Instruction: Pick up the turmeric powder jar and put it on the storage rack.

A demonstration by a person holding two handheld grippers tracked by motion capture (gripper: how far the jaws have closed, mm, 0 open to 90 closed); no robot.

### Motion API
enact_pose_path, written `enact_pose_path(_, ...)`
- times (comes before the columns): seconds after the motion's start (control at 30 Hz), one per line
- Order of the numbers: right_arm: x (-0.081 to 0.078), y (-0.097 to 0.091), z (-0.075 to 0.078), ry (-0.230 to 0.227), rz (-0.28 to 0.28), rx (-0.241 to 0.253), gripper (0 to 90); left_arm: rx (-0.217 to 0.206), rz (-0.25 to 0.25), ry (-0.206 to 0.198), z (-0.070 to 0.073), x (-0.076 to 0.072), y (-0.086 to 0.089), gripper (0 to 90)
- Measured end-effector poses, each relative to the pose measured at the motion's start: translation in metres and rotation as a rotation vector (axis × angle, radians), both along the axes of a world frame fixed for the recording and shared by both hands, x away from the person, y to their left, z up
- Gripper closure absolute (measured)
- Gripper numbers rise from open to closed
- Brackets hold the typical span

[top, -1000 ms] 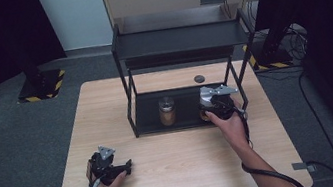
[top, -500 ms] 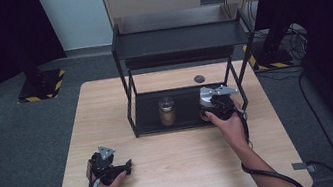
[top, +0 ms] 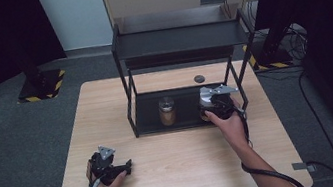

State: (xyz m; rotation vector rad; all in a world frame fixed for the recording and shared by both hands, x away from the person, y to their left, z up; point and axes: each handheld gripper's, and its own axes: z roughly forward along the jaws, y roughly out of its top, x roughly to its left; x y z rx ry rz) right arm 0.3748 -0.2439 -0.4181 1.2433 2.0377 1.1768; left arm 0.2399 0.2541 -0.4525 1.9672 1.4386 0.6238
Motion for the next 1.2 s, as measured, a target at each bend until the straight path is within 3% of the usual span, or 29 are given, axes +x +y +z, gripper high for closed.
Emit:
enact_pose_path(0.27, -0.001, -0.001, 0.0, 0.015, -0.006, 0.01, 11.4, 0.0, 0.0, 0.0, 0.0, 0.0, 0.0, 0.0)
enact_pose_path(0.47, -0.007, -0.001, 0.0, 0.011, -0.019, 0.003, 5.9, 0.0, 0.0, 0.0, 0.0, 0.0, 0.0, 0.0)
enact_pose_path(1.2, -0.025, -0.011, 0.001, -0.018, -0.008, -0.003, 4.7, 0.0, 0.0, 0.0, 0.0, 0.0, 0.0, 0.0)
